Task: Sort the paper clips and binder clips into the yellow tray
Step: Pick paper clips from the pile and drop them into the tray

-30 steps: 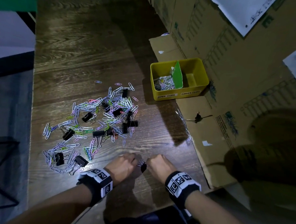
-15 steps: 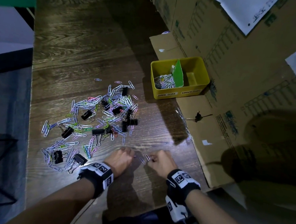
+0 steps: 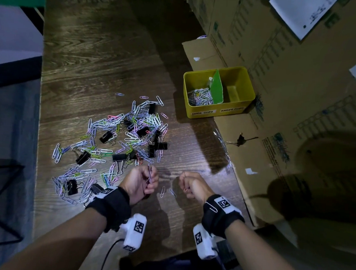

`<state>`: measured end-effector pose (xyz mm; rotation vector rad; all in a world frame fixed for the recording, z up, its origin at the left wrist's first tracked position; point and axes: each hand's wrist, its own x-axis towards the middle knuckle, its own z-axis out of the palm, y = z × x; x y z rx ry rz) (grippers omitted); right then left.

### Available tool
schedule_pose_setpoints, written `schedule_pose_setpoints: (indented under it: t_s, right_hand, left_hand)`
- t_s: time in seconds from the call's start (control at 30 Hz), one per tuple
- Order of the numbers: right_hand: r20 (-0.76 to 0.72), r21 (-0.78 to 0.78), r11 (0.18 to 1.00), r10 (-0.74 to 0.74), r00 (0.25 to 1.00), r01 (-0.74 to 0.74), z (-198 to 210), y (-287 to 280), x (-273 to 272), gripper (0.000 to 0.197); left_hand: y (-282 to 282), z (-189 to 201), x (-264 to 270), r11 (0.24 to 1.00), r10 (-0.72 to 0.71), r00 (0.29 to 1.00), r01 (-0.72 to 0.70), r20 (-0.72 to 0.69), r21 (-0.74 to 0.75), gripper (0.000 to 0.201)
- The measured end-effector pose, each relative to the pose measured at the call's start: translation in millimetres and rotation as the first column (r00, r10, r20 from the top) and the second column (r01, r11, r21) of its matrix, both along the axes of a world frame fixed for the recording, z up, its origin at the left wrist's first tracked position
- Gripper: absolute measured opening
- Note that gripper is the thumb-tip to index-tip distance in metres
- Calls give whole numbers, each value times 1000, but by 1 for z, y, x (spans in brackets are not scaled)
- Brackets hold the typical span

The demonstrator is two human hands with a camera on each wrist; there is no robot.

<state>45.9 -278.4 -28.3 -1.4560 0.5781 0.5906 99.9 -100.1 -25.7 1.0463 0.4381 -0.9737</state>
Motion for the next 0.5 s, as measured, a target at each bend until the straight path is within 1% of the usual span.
schedule_pose_setpoints:
  t_s: [0.07, 0.1, 0.13, 0.23, 0.27, 0.3, 0.33, 0.37, 0.4, 0.43, 0.47, 0.5]
  right_hand:
    - [7, -113, 986, 121, 993, -119, 0, 1, 0, 10]
    - [14, -173, 970, 174, 985, -169, -1, 1, 0, 16]
    - [17, -208, 959, 200, 980, -192, -4, 2, -1, 20]
    - [-4, -217, 963, 162, 987, -159, -9, 3, -1, 19]
    - [9, -242, 956, 174, 985, -167, -9, 3, -2, 17]
    - [30, -312, 927, 229, 973, -209, -10, 2, -3, 15]
    - [41, -415, 868, 315, 948, -271, -11, 2, -5, 17]
    - [30, -531, 780, 407, 913, -330, -11, 3, -7, 19]
    - [15, -631, 681, 490, 872, -371, -11, 5, -9, 22]
    - [0, -710, 583, 560, 829, -394, -11, 7, -11, 25]
    - [-9, -761, 508, 613, 790, -404, -11, 9, -12, 27]
    - [-10, -790, 463, 645, 764, -402, -12, 11, -12, 26]
  left_hand:
    - [0, -3, 0, 999, 44, 999, -45, -15, -26, 17]
    - [1, -5, 0, 997, 63, 998, -63, -12, -32, 16]
    - [2, -6, 1, 997, 75, 997, -75, -3, -31, 14]
    - [9, -10, 1, 996, 83, 996, -82, 27, -23, 19]
    - [11, -10, 1, 998, 68, 997, -67, 45, -11, 21]
    - [12, -10, 0, 999, 35, 997, -36, 69, 10, 21]
    - [12, -11, -1, 998, -19, 995, 13, 99, 60, 19]
    - [11, -12, -4, 988, -92, 987, 74, 134, 137, 15]
    - [9, -15, -6, 962, -177, 970, 134, 168, 237, 13]
    - [7, -17, -9, 922, -266, 942, 186, 205, 339, 17]
    - [5, -19, -12, 870, -355, 900, 219, 254, 441, 25]
    - [3, -21, -14, 817, -438, 842, 227, 316, 530, 31]
